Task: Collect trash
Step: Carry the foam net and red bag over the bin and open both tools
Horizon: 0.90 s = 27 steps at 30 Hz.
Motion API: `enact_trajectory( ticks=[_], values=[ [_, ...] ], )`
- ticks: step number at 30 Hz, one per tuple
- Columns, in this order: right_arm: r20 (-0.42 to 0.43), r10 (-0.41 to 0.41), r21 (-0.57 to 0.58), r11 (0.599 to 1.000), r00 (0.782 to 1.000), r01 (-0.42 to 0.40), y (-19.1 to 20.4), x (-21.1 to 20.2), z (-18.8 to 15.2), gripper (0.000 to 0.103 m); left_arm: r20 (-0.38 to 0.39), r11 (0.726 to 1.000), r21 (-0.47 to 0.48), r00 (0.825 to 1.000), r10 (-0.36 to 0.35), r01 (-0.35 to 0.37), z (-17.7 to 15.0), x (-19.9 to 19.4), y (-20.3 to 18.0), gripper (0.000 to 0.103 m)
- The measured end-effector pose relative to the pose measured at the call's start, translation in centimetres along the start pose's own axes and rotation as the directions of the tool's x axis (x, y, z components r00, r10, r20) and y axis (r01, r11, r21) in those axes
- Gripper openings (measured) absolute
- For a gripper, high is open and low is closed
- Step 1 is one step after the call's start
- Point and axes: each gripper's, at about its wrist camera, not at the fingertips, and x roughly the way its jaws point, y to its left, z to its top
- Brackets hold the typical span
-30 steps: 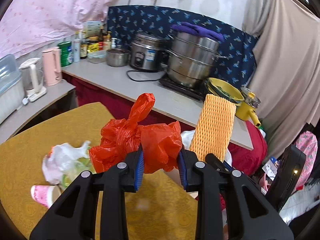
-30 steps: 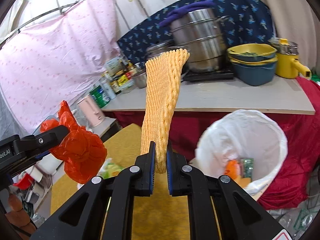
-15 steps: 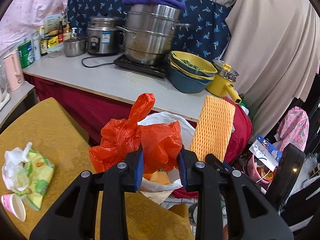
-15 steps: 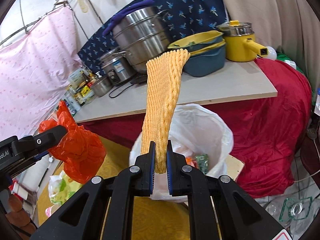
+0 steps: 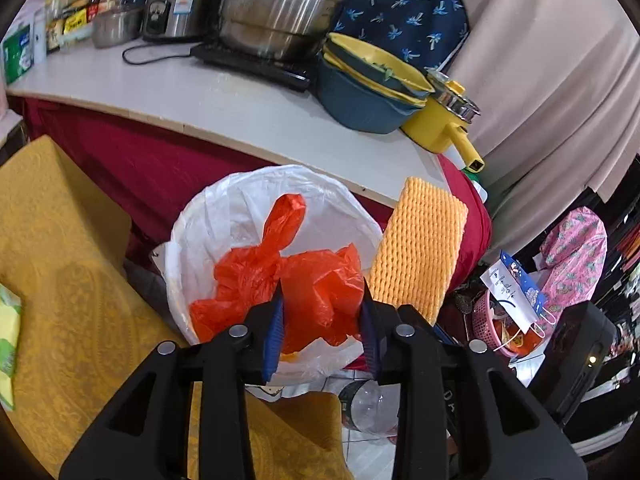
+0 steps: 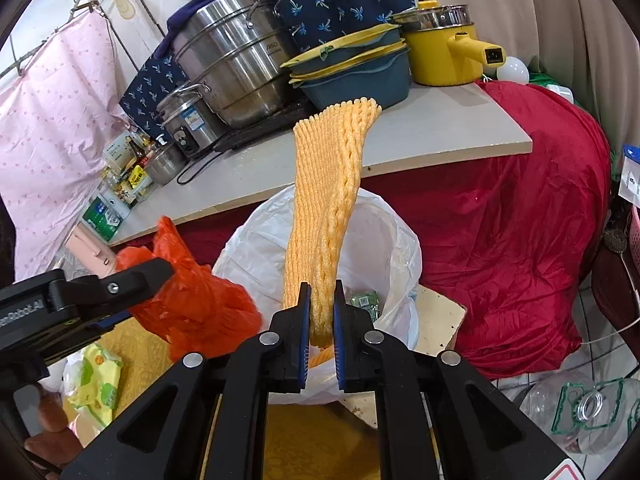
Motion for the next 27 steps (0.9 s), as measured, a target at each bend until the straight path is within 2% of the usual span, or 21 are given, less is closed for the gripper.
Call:
enact_trajectory(
  ticks=[2,4,6,8,12,14,21,27],
  values=[
    [-0.007,-0.002,-0.002,1.0,1.0,0.002,0.0,0.6,-0.1,0.01,-0.005,1.0,-0.013,1.0,0.0,0.0,-0.1,0.9,0.5,0.032],
    [-0.013,-0.004,-0.005,1.0,1.0,0.004,-0.1,1.1,0.0,0.01,-0.008,1.0,-0.021,1.0,0.0,0.0,0.0,1.5,0.9,0.038],
    [-0.02,-0.005,-0.006,1.0,1.0,0.004,0.0,1.6,-0.1,0.01,0.001,0.999,-0.034,1.0,-0.001,0.001,0.0,1.5,1.3,0.063],
    [-0.025,-0.005,-0.011,1.0,1.0,0.004,0.3,2.1,-0.1,0.013,0.024,0.999,-0.045,1.0,0.011,-0.01,0.2,1.3,1.6,0.077],
    [-0.017,-0.003,-0.025,1.0,1.0,0.003,0.9,2.4,-0.1,0.022,0.047,0.998,-0.058,0.999,0.019,-0.016,0.5,0.7,2.4,0.081],
    [-0.013,-0.003,-0.023,1.0,1.0,0.002,1.2,2.4,0.0,0.03,0.056,0.997,-0.073,0.998,0.035,-0.031,0.5,0.4,3.1,0.082],
    [-0.002,0.011,-0.024,1.0,1.0,-0.012,2.3,1.8,0.0,0.033,0.087,0.989,-0.111,0.99,0.109,-0.099,0.3,-1.5,5.5,0.083],
    [0.016,0.037,-0.057,0.998,0.999,-0.036,4.7,0.4,-0.2,0.039,0.136,0.976,-0.129,0.972,0.191,-0.173,-0.3,-4.7,7.3,0.083]
  ],
)
